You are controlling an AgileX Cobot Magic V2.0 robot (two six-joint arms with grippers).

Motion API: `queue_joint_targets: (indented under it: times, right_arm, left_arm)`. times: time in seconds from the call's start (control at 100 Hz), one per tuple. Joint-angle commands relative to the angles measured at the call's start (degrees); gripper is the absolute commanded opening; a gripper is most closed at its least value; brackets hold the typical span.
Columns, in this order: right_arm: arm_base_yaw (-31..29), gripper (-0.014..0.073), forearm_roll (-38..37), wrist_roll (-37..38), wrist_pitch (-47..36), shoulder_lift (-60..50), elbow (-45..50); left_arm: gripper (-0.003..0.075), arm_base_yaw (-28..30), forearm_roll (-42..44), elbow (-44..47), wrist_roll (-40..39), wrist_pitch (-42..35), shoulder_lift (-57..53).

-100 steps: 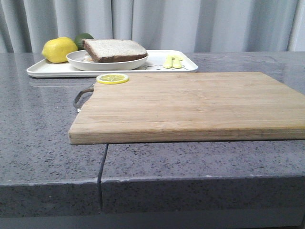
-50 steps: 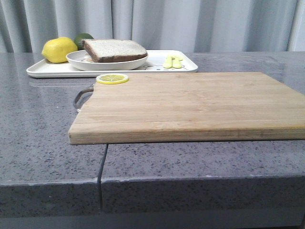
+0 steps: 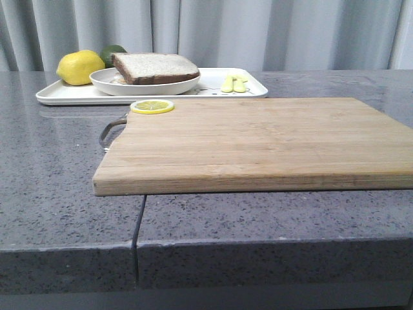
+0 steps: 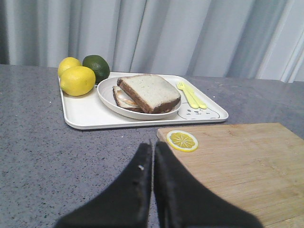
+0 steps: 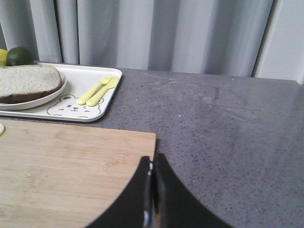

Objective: Place bread and move sandwich to tray

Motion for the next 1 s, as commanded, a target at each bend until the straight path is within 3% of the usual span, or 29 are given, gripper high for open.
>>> queue_joint_targets:
  times: [0.0, 0.18, 0.54, 0.81, 0.99]
  right_arm:
    - [-0.30, -0.0067, 0.01, -0.32, -4.22, 0.21, -1.55]
    - [-0.30, -0.0067, 0.01, -0.32, -4.22, 0.21, -1.55]
    - [-0.30, -0.0067, 0.01, -0.32, -4.22, 0.21, -1.55]
    - [-0.30, -0.0067, 0.01, -0.32, -4.22, 0.21, -1.55]
    - [-0.30, -0.0067, 0.01, -0.32, -4.22, 0.21, -1.55]
  left_arm:
    - [-0.0020, -0.56, -0.43, -1.51, 0.09, -4.51, 0.23]
    - [-0.0020, 0.86, 9.00, -0.43, 0.09, -5.31, -1.96]
    - [-0.0020, 16.19, 14.39, 11.22, 0.09, -6.03, -14.13]
    - [-0.0020, 16.88, 14.79, 20.38, 0.09, -6.03, -23.41]
    - [-0.0020, 16.88, 14.79, 23.26, 0.09, -6.59, -23.50]
